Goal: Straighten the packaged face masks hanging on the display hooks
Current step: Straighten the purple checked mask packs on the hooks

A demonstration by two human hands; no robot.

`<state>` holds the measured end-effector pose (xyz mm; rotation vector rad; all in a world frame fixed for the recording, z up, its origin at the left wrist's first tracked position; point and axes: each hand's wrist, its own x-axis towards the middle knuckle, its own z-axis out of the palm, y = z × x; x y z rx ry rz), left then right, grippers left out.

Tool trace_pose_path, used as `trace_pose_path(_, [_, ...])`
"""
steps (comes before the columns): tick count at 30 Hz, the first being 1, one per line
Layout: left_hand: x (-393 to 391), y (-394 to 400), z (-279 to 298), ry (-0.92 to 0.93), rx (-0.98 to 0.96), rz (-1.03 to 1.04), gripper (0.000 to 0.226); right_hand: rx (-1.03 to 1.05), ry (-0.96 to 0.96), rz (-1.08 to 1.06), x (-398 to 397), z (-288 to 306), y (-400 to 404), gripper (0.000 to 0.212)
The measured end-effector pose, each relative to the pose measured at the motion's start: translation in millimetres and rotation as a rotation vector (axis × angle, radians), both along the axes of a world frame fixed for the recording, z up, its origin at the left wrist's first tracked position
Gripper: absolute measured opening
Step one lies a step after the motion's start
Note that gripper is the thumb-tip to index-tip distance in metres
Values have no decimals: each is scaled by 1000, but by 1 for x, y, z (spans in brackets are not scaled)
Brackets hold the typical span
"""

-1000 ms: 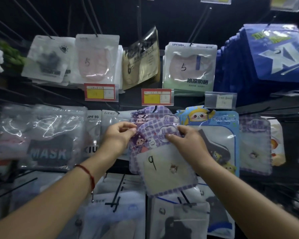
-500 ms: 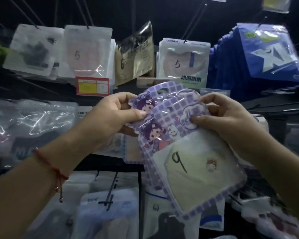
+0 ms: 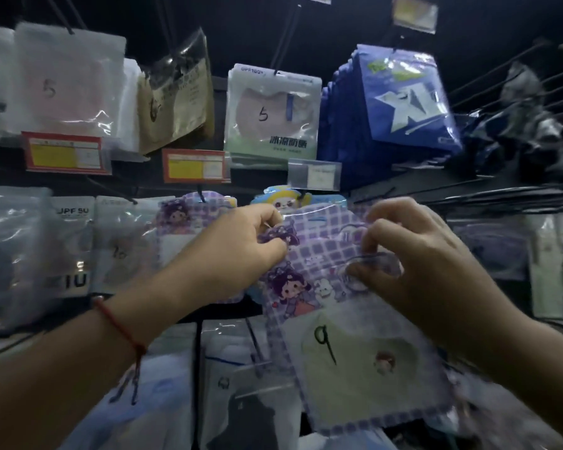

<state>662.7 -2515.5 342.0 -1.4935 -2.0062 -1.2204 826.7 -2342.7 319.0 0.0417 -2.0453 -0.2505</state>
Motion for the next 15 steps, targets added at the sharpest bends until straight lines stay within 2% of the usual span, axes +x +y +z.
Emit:
trace_pose_path(1, [4, 9, 0, 40, -4, -7, 6, 42, -8, 23, 4, -1, 10, 19])
trace_pose_path(3, [13, 27, 1, 125, 1, -9, 20, 60, -64, 47, 13, 0, 28, 26])
trace_pose_path(5, [21, 46, 4, 178, 44, -19, 25, 61, -89, 54, 21, 2, 47, 15])
trace_pose_path(7, [26, 65, 9, 193, 96, -48, 19, 75, -75, 26, 28, 5, 65, 7])
trace_pose_path(12, [31, 115, 21, 344, 178, -61, 8, 145, -88, -23, 38, 14, 107, 10])
trace_pose_path(15, [31, 140, 22, 388, 174, -33, 34, 147, -157, -20, 33, 18, 132, 6])
